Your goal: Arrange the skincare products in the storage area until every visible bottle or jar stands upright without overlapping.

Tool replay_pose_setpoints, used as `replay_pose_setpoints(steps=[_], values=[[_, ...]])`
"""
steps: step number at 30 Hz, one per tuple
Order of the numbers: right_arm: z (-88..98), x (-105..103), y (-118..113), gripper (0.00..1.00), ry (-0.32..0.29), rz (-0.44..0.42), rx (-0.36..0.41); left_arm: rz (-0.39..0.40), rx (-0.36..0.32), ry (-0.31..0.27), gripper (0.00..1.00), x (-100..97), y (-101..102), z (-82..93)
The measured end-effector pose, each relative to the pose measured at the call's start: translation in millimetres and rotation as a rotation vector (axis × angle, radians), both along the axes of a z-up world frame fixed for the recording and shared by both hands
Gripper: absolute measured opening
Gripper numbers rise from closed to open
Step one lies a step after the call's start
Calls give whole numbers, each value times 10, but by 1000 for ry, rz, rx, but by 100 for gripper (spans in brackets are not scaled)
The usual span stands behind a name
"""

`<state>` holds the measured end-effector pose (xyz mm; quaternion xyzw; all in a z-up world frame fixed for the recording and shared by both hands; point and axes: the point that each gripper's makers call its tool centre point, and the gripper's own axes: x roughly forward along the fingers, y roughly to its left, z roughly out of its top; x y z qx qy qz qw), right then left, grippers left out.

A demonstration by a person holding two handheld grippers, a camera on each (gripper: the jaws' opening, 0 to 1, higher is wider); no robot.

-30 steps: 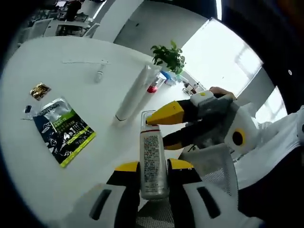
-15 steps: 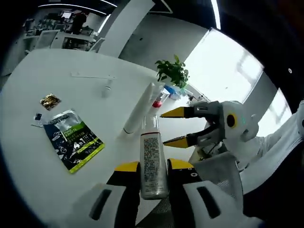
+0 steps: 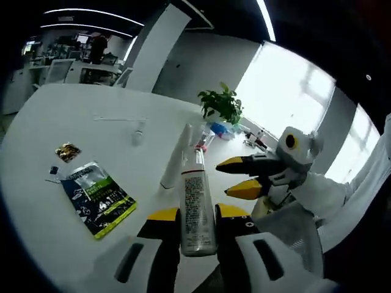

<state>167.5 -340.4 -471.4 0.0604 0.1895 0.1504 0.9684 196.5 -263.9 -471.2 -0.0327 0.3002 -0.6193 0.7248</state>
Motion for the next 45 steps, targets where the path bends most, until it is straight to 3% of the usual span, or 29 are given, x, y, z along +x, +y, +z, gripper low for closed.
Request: replay_pose_setpoints(steps=[3,8,9,10,11,16,17,19,23,28,35,38,45], values=[[30,-10,57,31,18,-35,160,9,-16,-27,18,-16,-39,46],[201,47,123,38,-20,-103,464,14,-27,-92,18,-29,-76,109],[278,39,207,40,-31,-67,536,3,-22,-97,18,-50,-78,105],[237,53,146,40,-10,-126,566,5,-21,-97,18,-55,-79,105],[276,54,186,40,-22,-112,616,8,-21,-121,18,-57,-80,113],[260,85,267,40,-13,-119,654,1,2,-229,18,-74,-90,147],[319,109,288,39,-23,-130,735,-2,7,-248,18,-83,-95,152],[348,131,279,39,-28,-145,795,-21,29,-289,18,-123,-102,142],[314,158,251,38,-21,-168,796,-38,33,-403,18,-157,-136,182],[419,210,190,34,-56,-204,937,-55,20,-504,18,-214,-179,265],[450,254,145,30,-64,-223,1076,-55,-29,-515,18,-310,-243,354],[432,262,128,25,-64,-232,1088,-69,-35,-520,18,-356,-258,363],[424,256,101,24,-60,-245,1104,-77,-43,-531,18,-386,-262,373]])
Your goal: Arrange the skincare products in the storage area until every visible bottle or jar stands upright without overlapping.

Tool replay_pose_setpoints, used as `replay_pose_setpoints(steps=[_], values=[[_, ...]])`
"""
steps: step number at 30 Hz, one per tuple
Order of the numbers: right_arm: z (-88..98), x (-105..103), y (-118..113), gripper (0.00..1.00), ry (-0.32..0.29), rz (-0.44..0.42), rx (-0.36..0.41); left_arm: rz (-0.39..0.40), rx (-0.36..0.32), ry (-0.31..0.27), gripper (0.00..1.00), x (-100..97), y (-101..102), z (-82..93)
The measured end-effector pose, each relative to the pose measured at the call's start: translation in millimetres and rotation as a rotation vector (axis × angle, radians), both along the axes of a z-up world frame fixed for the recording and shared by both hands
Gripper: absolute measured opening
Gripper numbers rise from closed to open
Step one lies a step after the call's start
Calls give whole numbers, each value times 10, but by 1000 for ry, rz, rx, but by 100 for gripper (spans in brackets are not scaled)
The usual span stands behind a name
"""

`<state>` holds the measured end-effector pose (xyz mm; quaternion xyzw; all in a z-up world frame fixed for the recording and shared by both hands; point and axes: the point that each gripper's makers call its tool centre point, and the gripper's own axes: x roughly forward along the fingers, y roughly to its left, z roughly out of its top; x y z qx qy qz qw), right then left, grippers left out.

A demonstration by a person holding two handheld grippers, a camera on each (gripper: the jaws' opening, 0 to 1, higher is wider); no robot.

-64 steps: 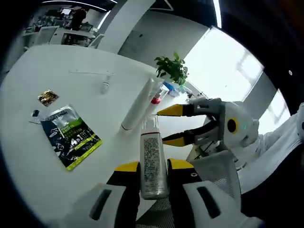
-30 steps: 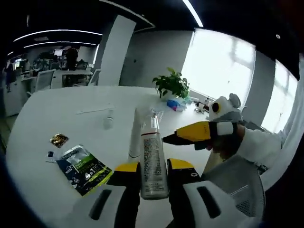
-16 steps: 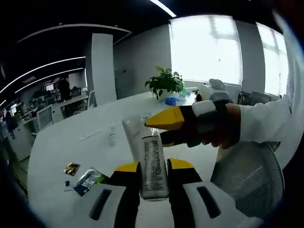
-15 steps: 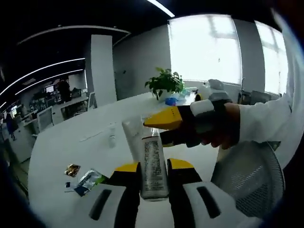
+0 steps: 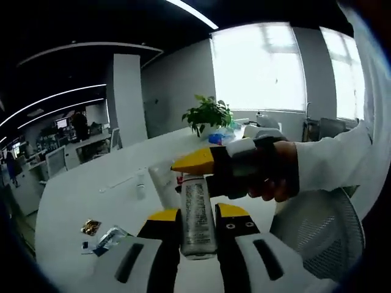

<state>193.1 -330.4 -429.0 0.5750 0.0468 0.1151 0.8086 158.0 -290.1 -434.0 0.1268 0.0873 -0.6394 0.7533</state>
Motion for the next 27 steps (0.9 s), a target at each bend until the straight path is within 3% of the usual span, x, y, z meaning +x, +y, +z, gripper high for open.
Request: replay_pose_setpoints(steps=[4,10,13,15,22,27], values=[[18,-14,-3,21,7,-2,18,-22,27,-41,18,2,0,-69],[8,-28,-1,17,16,-27,-70,-32,56,-44,18,5,-28,-157],[21,-28,-10,17,8,-50,-193,-44,85,-55,18,0,-55,-219],[47,-28,4,17,8,-55,-212,-38,88,-58,19,16,-61,-225],[71,-23,-11,17,-1,-77,-406,-29,134,20,24,58,-80,-372],[74,-26,36,17,-13,-82,-626,-30,149,49,25,81,-125,-444]])
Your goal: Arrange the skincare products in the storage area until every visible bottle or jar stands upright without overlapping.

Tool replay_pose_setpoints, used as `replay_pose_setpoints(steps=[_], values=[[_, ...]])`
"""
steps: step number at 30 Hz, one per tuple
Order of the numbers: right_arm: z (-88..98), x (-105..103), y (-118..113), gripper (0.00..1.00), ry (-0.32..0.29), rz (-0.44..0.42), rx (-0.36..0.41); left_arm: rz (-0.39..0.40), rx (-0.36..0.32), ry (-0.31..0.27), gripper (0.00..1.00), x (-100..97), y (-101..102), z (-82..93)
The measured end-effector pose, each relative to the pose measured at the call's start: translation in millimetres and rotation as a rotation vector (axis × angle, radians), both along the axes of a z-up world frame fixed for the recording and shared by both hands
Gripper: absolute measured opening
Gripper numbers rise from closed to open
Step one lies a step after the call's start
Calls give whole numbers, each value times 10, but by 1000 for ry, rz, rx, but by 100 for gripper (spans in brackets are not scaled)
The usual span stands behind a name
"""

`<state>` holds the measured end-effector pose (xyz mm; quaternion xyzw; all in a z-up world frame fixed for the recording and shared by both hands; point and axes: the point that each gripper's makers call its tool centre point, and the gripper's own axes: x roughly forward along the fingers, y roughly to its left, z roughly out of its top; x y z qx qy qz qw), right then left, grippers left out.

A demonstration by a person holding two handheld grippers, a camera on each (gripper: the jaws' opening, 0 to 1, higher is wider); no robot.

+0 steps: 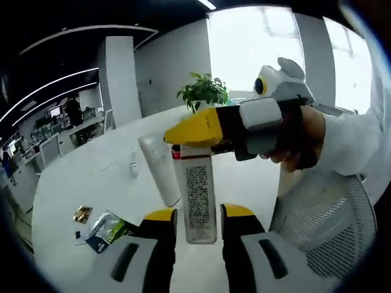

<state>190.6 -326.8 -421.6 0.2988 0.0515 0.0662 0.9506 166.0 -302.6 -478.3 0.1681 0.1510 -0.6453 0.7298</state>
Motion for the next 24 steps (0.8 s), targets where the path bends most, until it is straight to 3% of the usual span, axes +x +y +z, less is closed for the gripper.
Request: replay_pose_setpoints(steps=[3,9,12,24], values=[[-8,8,-19,17,-12,-2,-128,0,-8,17,24,-1,-21,10],[4,9,54,16,-12,5,-226,-21,8,20,23,-24,-99,-65],[24,-5,119,16,-14,14,-331,-28,14,19,23,-40,-120,-93],[34,-11,266,16,-15,56,-462,-48,16,-2,21,-26,-154,-127]])
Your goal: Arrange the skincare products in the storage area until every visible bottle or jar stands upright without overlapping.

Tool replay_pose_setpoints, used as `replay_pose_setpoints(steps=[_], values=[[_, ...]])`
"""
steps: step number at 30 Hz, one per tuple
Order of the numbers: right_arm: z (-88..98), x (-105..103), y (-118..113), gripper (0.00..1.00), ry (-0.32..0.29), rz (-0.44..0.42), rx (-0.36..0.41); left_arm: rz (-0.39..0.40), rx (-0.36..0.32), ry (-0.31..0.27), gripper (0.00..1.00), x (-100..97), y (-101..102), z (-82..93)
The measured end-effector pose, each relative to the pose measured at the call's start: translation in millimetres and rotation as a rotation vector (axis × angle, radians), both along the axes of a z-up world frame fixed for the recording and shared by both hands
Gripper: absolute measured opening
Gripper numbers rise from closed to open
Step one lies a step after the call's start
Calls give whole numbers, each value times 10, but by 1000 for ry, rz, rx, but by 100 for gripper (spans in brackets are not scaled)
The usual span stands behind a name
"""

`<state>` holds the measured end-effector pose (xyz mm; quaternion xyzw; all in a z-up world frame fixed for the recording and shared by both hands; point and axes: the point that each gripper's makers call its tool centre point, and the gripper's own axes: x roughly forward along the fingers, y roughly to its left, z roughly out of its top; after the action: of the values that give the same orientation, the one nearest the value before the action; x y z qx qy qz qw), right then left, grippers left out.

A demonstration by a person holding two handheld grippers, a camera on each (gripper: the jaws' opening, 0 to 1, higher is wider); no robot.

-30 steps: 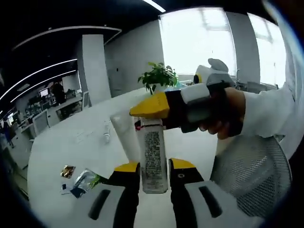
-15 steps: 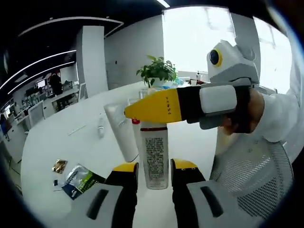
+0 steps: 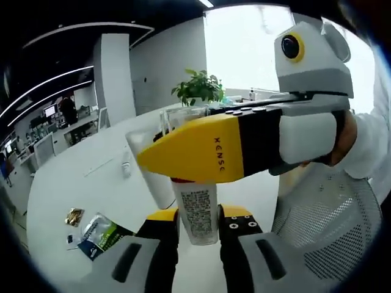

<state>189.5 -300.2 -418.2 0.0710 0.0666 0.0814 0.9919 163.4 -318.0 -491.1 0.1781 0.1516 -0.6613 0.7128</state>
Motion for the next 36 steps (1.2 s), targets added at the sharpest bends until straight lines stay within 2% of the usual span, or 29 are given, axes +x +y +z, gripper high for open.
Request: replay_pose_setpoints(steps=[6,8,11,14,22,26,29,36], values=[[-21,2,-14,16,4,3,-19,-10,-7,-3,19,-15,-3,-20],[-34,-5,-26,16,10,0,-17,-31,-21,18,18,-41,-12,-36],[-46,-23,-32,17,13,-1,-33,-15,-39,70,17,-41,-14,-46],[-46,-19,-44,17,13,1,-32,-4,-61,40,16,-39,-14,-19],[-98,-35,-63,19,37,3,-52,-5,-64,26,16,-22,-32,-76],[-134,-54,-63,21,55,4,-39,-22,-72,-9,16,-19,-43,-78],[-184,-75,-79,24,73,-3,-41,-29,-100,3,16,-17,-70,-41],[-223,-118,-117,23,95,-24,-19,-64,-129,20,16,-17,-122,-43]])
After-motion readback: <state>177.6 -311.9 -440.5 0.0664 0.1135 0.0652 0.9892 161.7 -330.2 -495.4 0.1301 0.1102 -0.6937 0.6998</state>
